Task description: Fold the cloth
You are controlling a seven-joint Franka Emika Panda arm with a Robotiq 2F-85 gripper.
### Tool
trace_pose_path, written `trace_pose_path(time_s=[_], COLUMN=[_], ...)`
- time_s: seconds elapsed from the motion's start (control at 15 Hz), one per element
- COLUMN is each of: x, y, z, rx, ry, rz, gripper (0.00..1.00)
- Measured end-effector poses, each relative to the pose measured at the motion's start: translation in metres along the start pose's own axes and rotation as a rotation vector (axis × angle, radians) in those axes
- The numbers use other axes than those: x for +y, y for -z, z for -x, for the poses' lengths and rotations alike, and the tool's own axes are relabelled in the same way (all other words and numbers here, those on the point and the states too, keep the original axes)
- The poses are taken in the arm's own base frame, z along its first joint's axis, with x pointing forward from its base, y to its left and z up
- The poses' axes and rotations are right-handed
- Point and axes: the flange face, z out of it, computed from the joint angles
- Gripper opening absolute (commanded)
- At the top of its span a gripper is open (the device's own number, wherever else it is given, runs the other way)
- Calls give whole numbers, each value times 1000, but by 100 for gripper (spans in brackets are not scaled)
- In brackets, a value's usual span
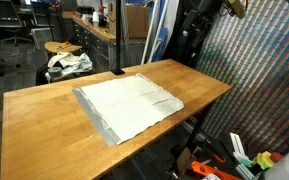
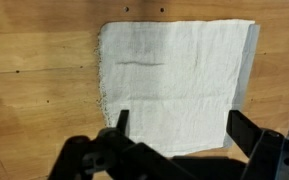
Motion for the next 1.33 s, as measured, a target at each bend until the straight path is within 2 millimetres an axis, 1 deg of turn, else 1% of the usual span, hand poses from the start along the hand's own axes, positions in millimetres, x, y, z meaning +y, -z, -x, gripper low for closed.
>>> trace_pose_path(time_s=[0.67, 0.8, 0.93, 1.07, 1.33], x=[0, 0, 1, 3, 11], y=[0, -3, -16, -38, -92], z=[0, 0, -2, -9, -23], rx=[0, -9, -37, -80, -177], ry=[0, -2, -7, -18, -53], rz=[0, 1, -5, -14, -30], gripper=[100, 100, 100, 100, 100])
